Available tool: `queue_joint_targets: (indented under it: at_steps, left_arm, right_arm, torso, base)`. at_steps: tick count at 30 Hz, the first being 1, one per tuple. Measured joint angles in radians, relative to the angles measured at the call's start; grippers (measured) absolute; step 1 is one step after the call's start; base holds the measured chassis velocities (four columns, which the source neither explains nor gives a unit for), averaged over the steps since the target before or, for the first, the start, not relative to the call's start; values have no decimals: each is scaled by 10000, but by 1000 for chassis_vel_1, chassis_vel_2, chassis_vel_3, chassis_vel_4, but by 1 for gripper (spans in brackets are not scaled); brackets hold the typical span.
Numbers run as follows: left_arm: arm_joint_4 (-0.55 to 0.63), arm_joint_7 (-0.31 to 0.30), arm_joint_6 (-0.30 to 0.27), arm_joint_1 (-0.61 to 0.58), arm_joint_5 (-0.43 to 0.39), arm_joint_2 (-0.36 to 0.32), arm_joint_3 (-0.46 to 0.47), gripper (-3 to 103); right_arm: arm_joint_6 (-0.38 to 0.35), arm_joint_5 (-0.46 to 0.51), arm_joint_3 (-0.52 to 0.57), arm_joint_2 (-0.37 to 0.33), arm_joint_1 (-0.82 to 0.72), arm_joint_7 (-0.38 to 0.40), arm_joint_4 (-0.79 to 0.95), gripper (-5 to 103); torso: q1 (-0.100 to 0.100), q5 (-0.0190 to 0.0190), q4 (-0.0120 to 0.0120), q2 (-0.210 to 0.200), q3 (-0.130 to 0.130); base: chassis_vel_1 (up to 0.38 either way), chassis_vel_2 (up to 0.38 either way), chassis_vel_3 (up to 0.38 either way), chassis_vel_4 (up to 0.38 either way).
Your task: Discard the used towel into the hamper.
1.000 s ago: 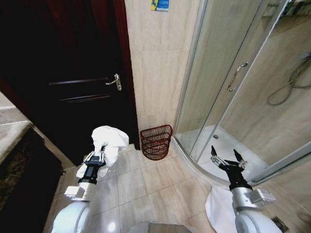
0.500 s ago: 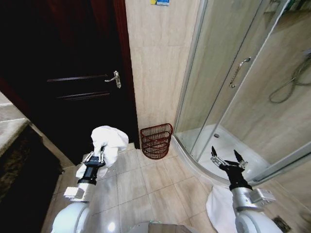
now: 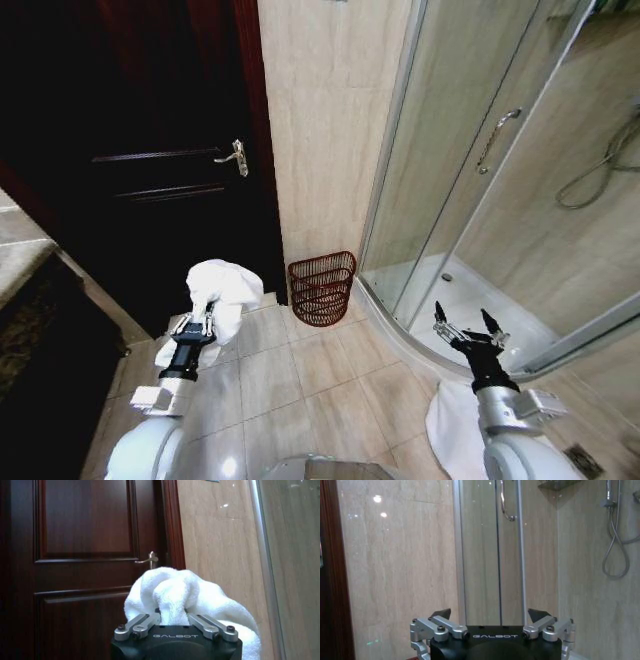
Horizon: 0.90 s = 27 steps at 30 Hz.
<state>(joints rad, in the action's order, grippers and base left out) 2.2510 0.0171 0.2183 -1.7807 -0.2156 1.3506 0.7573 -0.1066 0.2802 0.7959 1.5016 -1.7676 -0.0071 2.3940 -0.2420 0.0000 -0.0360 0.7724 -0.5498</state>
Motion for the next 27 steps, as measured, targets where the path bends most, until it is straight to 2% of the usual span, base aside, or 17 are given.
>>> queue_joint_targets:
  at_steps: [16,27]
  left_arm:
    - [-5,52,136,-94,56,34,19,10]
    - [-32,58,148,-63,82,44,19,10]
  right_arm:
    - [134,-95,-6,2,-11,-50,-51,100]
    - [144,-92,-16,2,-10,-35,-67,100]
  torso:
    - [283,0,0,-665,388]
    - [464,1,-1,-1127,653]
  base:
    - [0,0,0,0]
    - [-116,100,106,-100]
